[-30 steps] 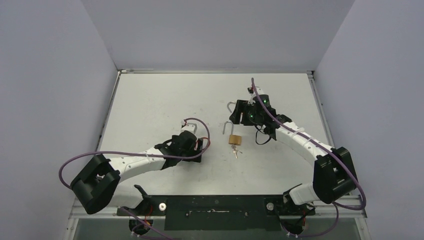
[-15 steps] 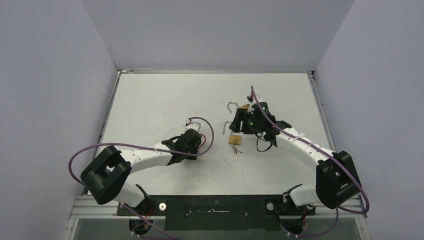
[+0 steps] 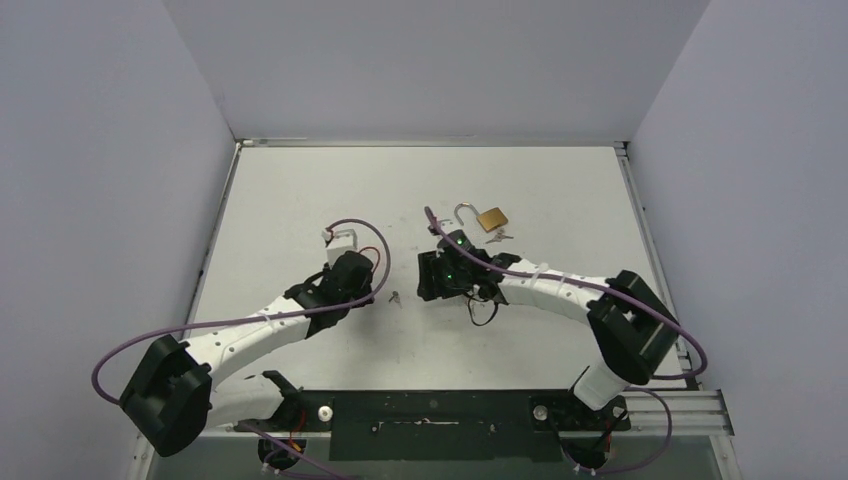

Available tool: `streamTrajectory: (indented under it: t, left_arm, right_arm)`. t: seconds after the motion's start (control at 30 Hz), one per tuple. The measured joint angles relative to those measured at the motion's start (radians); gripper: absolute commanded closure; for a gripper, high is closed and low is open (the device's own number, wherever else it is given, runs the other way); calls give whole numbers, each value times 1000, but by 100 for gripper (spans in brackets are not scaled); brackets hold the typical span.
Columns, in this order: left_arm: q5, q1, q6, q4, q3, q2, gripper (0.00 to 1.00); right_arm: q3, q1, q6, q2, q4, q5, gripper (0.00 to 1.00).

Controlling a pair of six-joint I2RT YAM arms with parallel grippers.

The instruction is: Unlock with the key

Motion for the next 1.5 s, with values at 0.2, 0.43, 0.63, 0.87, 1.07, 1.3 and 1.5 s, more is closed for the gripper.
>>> streamTrajectory:
  t: [0.2,0.43,0.63,0.87,1.07,1.3,1.5]
  left_arm:
    - [24,161,-88,-52,-87,-10,95]
    - [62,242,-131,-78,-138,-33,94]
    - [76,277,-140,-79,-164,-64,94]
    - [91,292,-139,-82,-170,-96,94]
    - [105,295,-139,-82,-171,-109,94]
    - [146,296,-140,-76,-177,-110,94]
    - [201,279,-164,-44,-192,-99,94]
  right_arm:
    - [125,127,-5,186,-33,64,49]
    - [280,242,-19,329,-84,182,53]
    - [336,277,-27,399,-123,263,63]
    - [400,271,-62,449,-145,317,79]
    - [406,258,-71,453,-143,290,100]
    - [377,222,-59,436,-87,258,100]
    - [233,167,-45,331,-40,187,100]
